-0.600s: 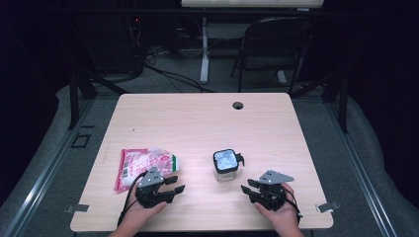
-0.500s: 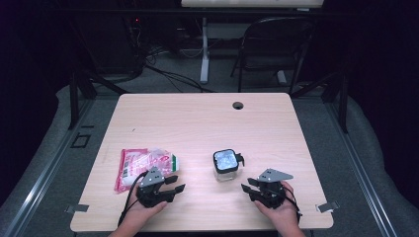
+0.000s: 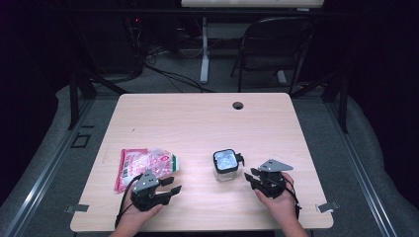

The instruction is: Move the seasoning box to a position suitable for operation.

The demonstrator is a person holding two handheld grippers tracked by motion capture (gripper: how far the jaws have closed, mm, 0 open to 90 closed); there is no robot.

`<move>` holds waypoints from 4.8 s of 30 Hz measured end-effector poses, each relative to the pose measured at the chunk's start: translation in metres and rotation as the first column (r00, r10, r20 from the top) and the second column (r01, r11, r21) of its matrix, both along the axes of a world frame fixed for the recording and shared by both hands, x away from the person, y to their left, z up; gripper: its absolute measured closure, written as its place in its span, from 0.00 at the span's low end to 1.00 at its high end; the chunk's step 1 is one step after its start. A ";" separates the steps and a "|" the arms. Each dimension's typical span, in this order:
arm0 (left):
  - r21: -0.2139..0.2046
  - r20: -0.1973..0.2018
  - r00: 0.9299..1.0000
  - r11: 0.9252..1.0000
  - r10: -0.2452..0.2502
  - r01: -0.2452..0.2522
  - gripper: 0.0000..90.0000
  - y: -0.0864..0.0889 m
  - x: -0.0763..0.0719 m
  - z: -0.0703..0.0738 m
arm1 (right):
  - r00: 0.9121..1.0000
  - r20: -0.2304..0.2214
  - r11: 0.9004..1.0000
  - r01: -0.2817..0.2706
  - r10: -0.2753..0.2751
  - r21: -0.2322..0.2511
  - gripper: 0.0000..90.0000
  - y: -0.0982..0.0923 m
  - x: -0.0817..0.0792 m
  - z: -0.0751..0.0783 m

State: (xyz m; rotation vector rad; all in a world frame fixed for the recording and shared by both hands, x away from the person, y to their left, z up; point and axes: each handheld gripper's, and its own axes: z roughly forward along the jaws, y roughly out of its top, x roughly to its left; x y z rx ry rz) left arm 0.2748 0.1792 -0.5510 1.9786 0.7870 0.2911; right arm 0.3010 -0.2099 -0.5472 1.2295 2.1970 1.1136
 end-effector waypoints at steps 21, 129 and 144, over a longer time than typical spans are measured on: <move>-0.014 -0.041 0.999 1.000 0.007 -0.008 0.66 0.007 0.000 -0.004 | 0.997 -0.036 0.998 0.062 -0.062 -0.020 0.87 0.024 0.055 -0.026; -0.026 -0.134 0.989 0.998 -0.057 0.054 0.66 -0.047 0.052 0.058 | 0.978 -0.164 0.991 -0.116 0.126 0.067 0.78 0.073 0.005 0.074; 0.043 -0.162 0.983 0.995 -0.084 0.092 0.81 -0.044 0.043 0.045 | 0.968 -0.231 0.993 -0.084 0.101 0.081 0.89 0.073 0.002 0.057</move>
